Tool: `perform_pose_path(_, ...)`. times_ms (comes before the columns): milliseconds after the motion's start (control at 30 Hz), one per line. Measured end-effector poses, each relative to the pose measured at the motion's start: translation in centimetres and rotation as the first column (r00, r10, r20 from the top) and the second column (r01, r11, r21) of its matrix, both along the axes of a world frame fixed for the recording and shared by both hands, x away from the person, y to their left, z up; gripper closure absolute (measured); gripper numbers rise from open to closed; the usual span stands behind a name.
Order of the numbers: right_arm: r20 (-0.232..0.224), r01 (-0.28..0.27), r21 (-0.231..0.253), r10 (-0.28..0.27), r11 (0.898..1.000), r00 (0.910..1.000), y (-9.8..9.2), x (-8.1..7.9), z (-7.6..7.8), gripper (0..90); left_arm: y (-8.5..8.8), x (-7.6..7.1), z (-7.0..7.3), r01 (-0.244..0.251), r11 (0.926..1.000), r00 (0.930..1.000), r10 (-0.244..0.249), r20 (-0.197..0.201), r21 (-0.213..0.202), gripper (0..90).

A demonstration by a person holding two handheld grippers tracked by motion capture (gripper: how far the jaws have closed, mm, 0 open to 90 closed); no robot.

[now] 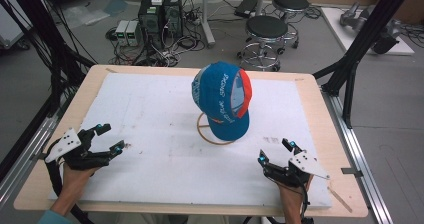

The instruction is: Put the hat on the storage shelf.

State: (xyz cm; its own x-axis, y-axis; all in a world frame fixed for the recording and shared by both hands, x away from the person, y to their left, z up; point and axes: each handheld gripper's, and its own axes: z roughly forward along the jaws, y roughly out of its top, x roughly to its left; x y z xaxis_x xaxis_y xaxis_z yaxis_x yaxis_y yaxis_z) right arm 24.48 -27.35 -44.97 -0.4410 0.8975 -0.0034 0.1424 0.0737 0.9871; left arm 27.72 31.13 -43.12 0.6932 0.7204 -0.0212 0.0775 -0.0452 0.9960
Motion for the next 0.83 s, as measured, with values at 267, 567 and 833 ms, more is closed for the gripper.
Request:
perform_pose_path(267,0.009,0.01,0.0,-0.01,1.0,0.9999,0.1,0.0,0.0,11.2,-0.2,0.1,-0.8,-0.012,0.9999,0.9999,0.012,-0.012,0.002,17.9)
perform_pose_path(567,0.019,0.009,0.004,-0.009,1.0,0.9998,0.0,-0.2,-0.1,11.2,-0.4,0.3,-1.7,0.005,1.0,0.9991,-0.005,-0.042,-0.006,16.9)
perform_pose_path(833,0.029,0.015,0.012,-0.015,1.0,0.9995,-0.1,-0.2,-0.2,11.2,-0.2,0.0,-1.9,-0.021,0.9995,0.9996,0.021,-0.017,-0.021,17.0)
